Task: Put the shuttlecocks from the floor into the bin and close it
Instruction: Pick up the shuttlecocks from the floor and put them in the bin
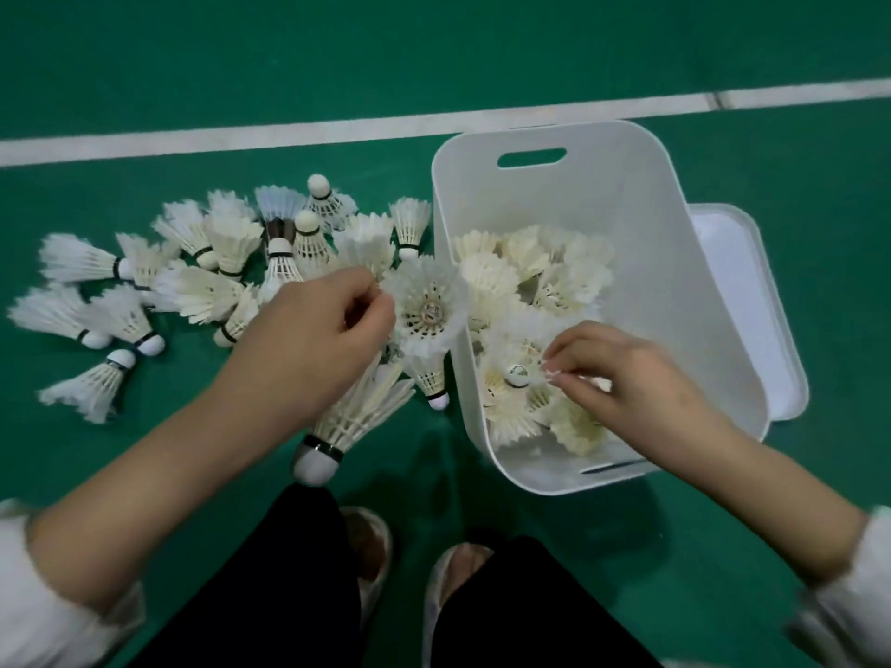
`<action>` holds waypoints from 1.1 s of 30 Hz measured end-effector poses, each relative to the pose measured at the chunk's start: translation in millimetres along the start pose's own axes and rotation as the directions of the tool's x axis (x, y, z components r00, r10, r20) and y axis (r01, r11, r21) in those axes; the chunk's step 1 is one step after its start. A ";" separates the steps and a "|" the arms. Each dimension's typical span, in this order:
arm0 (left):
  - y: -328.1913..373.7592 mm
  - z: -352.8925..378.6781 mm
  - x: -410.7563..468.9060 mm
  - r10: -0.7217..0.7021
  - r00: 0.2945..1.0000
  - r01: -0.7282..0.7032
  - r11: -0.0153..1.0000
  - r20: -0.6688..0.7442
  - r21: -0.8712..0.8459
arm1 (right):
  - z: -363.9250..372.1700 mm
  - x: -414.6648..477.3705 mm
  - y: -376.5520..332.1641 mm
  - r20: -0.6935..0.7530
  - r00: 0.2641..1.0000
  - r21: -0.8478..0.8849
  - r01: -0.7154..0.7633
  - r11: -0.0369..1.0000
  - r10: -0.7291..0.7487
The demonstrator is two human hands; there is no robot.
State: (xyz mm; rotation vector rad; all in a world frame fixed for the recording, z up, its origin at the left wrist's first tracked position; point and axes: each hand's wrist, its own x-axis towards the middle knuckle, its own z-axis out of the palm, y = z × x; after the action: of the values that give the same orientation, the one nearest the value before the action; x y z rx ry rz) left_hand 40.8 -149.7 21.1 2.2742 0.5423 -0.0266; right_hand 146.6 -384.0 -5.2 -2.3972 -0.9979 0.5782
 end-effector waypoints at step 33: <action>10.4 -2.1 -4.1 0.234 0.972 -0.236 0.961 -0.028 -0.147 | -44.4 19.5 -2.6 -0.374 0.913 0.091 -0.141 0.986 0.166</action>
State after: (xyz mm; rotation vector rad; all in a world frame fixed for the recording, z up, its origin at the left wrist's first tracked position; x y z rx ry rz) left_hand 40.8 -156.0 30.6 2.1774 0.2663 0.1393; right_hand 181.9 -379.7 27.8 -2.4182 -0.6185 0.1762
